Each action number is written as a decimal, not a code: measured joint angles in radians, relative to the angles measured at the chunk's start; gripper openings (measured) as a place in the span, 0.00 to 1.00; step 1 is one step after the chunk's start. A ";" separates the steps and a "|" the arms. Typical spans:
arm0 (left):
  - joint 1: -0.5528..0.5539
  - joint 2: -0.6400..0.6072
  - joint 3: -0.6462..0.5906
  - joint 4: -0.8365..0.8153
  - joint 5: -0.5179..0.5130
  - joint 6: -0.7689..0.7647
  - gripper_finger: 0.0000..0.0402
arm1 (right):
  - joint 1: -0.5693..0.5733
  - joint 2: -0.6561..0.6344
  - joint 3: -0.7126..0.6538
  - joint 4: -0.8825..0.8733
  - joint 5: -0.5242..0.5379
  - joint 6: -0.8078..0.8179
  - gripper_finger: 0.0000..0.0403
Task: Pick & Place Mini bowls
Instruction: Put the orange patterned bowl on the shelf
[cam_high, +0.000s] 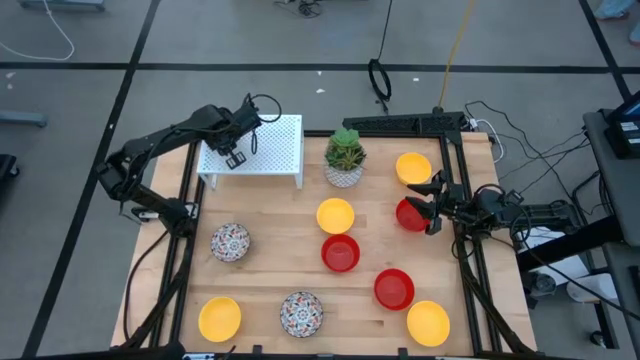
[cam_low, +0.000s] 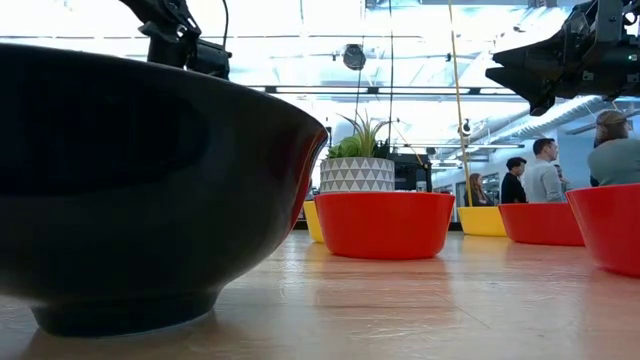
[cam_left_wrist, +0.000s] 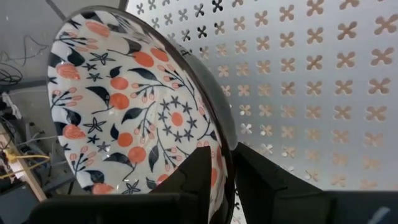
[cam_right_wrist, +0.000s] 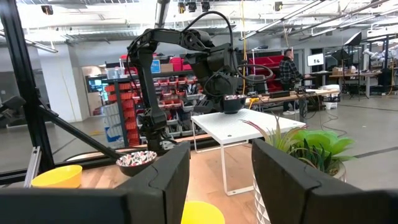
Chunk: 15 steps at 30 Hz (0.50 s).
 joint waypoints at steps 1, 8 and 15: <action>0.000 0.000 0.000 -0.001 0.000 0.001 0.17 | 0.000 0.000 0.000 0.000 0.000 0.000 0.40; -0.028 -0.001 0.001 -0.048 -0.003 0.050 0.17 | 0.000 0.000 0.000 0.000 0.000 0.000 0.40; -0.060 -0.001 0.001 -0.051 -0.053 -0.004 0.17 | 0.000 0.000 0.000 0.000 0.000 0.000 0.40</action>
